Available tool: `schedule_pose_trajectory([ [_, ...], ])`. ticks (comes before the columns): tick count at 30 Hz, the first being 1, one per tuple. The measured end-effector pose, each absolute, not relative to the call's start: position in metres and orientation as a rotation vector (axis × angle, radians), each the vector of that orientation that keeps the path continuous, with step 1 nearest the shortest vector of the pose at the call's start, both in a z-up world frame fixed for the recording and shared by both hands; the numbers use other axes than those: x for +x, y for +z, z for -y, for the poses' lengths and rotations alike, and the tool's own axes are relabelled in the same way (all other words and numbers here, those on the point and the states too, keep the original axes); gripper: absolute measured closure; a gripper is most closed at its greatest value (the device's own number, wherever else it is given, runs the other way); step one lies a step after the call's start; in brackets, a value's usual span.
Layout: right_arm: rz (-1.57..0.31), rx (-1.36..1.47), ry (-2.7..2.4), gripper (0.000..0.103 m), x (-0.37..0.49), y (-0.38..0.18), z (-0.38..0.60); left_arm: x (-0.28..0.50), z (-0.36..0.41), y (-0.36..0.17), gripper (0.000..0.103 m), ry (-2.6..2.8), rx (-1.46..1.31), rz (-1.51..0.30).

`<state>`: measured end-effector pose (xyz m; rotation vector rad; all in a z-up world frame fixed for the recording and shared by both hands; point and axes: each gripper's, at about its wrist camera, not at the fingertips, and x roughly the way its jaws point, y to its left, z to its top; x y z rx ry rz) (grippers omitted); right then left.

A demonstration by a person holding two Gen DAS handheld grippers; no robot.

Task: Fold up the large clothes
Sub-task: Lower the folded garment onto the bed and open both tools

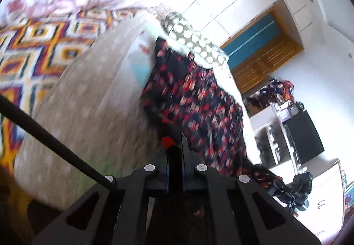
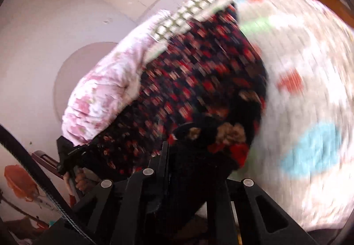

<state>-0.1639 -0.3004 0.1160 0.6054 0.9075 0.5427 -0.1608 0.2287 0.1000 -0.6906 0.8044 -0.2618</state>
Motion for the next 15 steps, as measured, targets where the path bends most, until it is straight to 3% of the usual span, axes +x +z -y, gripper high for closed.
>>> schedule_pose_trajectory([
  [9, -0.798, 0.530, 0.453, 0.091, -0.016, 0.183, 0.297, 0.006, -0.222, 0.149, 0.096, -0.154, -0.659, -0.794],
  [15, -0.860, 0.512, 0.236, 0.088, 0.112, 0.152, 0.308, 0.133, -0.208, 0.118, 0.092, 0.023, -0.564, -0.918],
])
